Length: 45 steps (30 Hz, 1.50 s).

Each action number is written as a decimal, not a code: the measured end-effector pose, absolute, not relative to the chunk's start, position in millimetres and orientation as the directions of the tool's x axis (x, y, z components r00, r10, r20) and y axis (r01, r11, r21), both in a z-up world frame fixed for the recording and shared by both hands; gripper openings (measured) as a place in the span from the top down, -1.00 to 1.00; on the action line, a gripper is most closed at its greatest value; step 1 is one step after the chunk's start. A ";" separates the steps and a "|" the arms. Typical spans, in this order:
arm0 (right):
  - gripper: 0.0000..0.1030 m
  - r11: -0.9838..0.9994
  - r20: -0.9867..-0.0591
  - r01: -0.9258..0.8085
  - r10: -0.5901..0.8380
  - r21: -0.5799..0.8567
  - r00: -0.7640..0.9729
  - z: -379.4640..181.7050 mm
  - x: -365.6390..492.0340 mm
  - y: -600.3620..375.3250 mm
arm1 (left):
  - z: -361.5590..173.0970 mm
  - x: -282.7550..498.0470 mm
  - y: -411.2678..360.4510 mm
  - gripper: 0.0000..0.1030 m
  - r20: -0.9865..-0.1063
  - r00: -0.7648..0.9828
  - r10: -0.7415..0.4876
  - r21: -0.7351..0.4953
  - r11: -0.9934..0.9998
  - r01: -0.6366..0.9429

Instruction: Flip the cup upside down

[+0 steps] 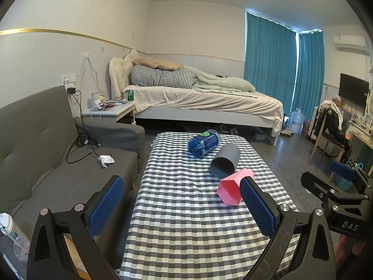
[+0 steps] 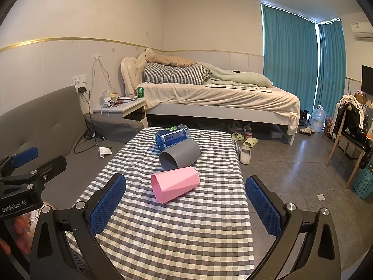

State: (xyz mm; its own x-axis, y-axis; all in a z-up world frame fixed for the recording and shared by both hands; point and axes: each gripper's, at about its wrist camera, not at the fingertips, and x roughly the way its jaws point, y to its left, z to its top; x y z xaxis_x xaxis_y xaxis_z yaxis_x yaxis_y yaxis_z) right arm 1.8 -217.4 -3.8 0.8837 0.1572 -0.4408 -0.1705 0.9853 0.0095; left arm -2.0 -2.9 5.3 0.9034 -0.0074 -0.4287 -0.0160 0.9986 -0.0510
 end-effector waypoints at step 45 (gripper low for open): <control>-0.99 0.984 -0.464 -0.175 0.165 0.022 0.870 -7.0 8.5 -214.3 | 3.8 4.1 -2.2 -1.00 -0.444 0.896 -0.019 -0.074 0.997 -0.015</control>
